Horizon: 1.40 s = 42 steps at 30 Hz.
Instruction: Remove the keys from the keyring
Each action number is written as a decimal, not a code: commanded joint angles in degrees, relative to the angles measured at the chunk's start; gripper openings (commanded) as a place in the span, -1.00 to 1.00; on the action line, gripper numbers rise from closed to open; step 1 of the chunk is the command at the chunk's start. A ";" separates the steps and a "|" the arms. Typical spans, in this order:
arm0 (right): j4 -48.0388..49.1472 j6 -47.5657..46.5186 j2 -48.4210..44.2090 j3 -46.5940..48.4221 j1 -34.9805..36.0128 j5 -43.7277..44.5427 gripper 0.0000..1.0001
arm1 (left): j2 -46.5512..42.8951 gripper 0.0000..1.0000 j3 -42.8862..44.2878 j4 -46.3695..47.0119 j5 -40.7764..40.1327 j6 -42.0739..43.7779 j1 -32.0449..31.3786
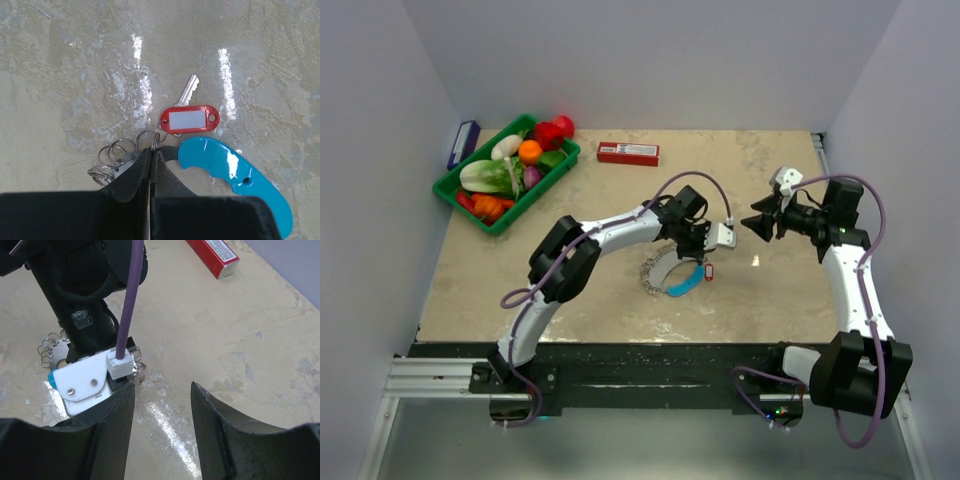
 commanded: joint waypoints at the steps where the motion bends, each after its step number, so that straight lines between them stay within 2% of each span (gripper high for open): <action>1: -3.61 -2.89 -0.25 2.92 -0.23 -2.89 0.05 | -5.67 -1.00 -0.46 4.43 3.49 -7.90 2.21; 4: -8.52 -5.96 0.54 5.21 -0.32 -5.00 0.08 | -9.53 -1.00 -0.46 4.17 8.59 -12.66 4.49; 8: -20.12 -18.06 2.47 10.56 -0.23 -8.52 0.21 | -15.23 -1.00 -1.08 3.73 15.53 -17.41 7.13; 12: -32.69 -27.22 4.84 14.61 -0.14 -12.39 0.37 | -19.38 -1.00 -0.90 1.63 18.35 -19.09 7.66; 18: -46.93 -38.39 6.95 21.29 0.03 -19.33 0.70 | -24.21 -1.00 0.24 0.39 20.73 -22.07 8.19; 21: -53.18 -43.58 7.57 24.11 0.38 -21.44 0.98 | -26.85 -1.00 -0.20 0.83 23.45 -24.09 8.89; 31: -58.36 -41.65 10.64 28.58 1.18 -29.08 0.98 | -31.16 -1.00 -2.13 0.66 30.22 -25.50 9.33; 33: -59.69 -37.63 13.28 28.94 1.18 -31.28 0.98 | -31.34 -1.00 -2.31 0.83 30.49 -25.86 9.33; 36: -59.69 -30.24 16.62 30.26 1.26 -30.94 0.98 | -31.69 -1.00 -3.10 1.88 30.40 -26.91 9.51; 39: -59.69 -30.58 15.84 29.65 1.18 -26.73 0.97 | -31.78 -1.00 -3.10 2.15 29.78 -27.35 9.68; 42: -58.47 -26.56 15.74 31.66 1.18 -22.07 0.98 | -31.78 -1.00 -2.49 2.24 29.17 -27.79 9.60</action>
